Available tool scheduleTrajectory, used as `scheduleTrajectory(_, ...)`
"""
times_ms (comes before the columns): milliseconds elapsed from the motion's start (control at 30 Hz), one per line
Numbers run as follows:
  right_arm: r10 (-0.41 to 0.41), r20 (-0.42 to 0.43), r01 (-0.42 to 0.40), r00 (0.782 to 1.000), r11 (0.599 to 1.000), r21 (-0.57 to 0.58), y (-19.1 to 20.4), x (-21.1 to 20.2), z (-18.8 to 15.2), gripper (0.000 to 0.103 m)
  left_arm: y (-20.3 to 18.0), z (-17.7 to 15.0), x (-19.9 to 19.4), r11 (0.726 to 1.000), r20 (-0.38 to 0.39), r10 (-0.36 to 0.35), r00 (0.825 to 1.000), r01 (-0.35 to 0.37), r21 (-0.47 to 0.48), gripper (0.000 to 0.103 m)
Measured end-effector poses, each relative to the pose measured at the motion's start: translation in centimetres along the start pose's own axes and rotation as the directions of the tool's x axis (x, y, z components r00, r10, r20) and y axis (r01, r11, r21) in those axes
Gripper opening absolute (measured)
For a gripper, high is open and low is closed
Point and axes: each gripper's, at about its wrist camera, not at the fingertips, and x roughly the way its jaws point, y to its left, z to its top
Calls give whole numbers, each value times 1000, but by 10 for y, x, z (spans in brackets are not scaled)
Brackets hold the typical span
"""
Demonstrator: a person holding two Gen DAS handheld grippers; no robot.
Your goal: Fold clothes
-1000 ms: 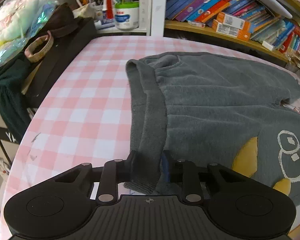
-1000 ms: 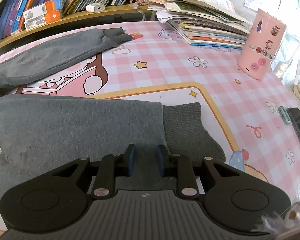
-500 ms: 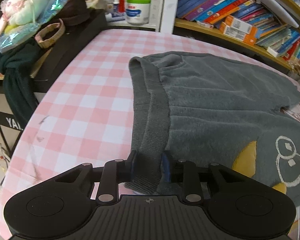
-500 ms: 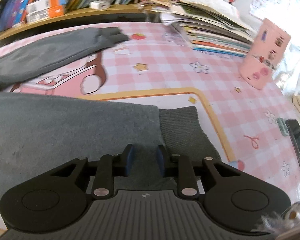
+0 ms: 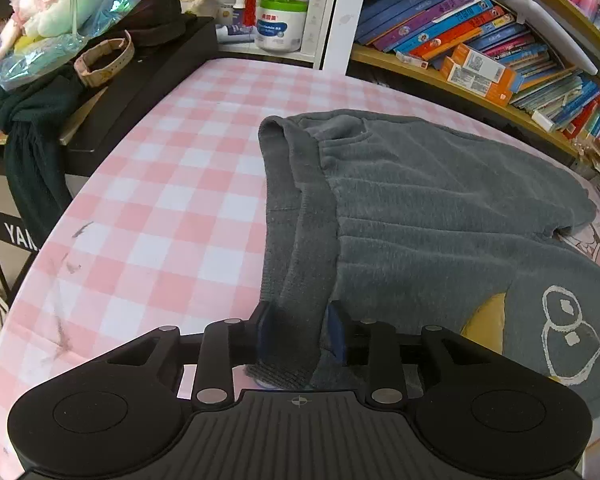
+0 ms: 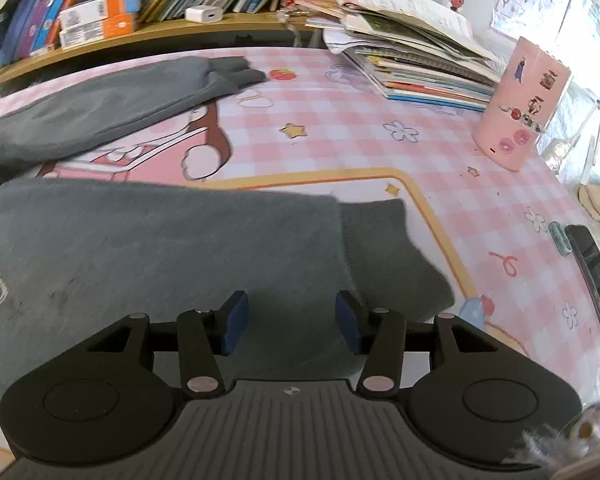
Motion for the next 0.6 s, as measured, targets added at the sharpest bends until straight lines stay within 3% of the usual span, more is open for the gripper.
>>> scheduleTrajectory(133,28,14,-28,1000,1000,9,14,-12,-8,46,1,0,0,1000,-2,-6,1000,6,16,32)
scheduleTrajectory(233,50,9,-50,999,999,1,25,-19,-13,47,0,2,3,999,-14,34,999,-34,32,43)
scheduleTrajectory(600,63,-23,-64,998,998,-17,48,-21,-26,52,16,4,4,999,-9,33,999,-33,1,44)
